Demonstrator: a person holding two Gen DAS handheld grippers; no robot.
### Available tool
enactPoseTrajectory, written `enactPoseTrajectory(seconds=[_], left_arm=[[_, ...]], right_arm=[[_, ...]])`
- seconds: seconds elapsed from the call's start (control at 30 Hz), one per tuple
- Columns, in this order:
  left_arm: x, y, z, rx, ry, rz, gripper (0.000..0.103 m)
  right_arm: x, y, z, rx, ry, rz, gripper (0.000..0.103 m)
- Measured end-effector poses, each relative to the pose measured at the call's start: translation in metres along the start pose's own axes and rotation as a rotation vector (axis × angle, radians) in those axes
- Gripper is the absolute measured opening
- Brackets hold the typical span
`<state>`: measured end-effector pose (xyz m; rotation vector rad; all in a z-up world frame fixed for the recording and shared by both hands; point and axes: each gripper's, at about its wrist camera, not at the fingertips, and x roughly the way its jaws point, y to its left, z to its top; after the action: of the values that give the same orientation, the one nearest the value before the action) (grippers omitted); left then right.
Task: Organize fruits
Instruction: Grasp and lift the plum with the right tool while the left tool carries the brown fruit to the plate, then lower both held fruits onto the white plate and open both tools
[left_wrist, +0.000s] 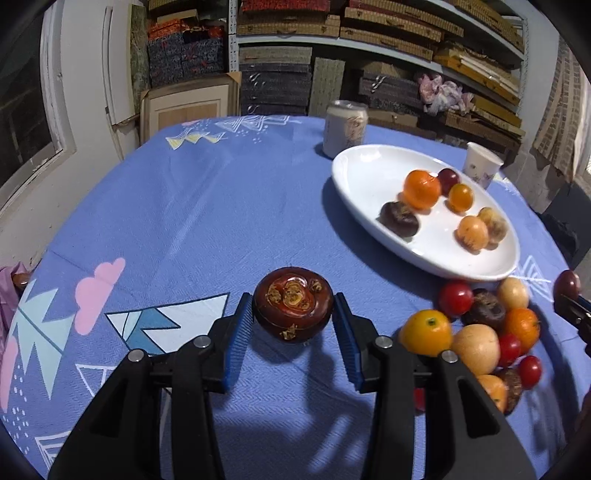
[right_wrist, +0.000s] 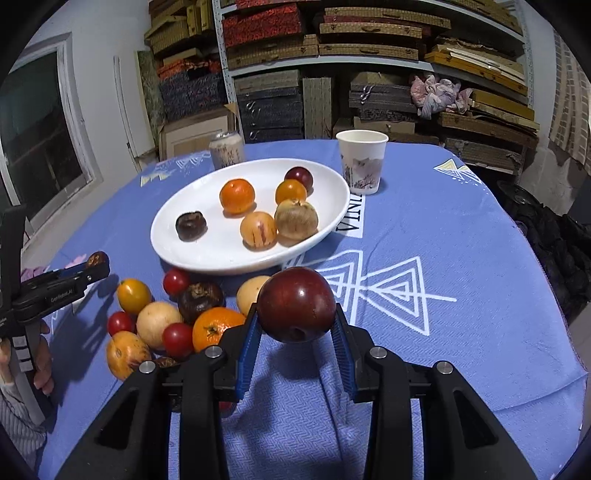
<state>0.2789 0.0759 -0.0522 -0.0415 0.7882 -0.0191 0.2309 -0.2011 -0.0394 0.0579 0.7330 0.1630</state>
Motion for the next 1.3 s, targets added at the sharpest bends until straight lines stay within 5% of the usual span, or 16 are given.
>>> enactPoseTrajectory(seconds=[0.27, 0.5, 0.87, 1.3], left_arm=[[-0.020, -0.025, 0.064, 0.035, -0.049, -0.034, 0.043], [0.008, -0.065, 0.113, 0.112, -0.094, -0.019, 0.043], [0.093, -0.078, 0.113, 0.103, -0.002, -0.025, 0.043], [0.116, -0.074, 0.114, 0.109, 0.067, -0.055, 0.045]], right_arm=[[-0.018, 0.003, 0.048, 0.033, -0.077, 0.050, 0.038], [0.019, 0.030, 0.105, 0.007, -0.073, 0.089, 0.038], [0.093, 0.053, 0.100, -0.073, 0.060, 0.077, 0.038], [0.115, 0.058, 0.097, -0.110, 0.101, 0.054, 0.041]])
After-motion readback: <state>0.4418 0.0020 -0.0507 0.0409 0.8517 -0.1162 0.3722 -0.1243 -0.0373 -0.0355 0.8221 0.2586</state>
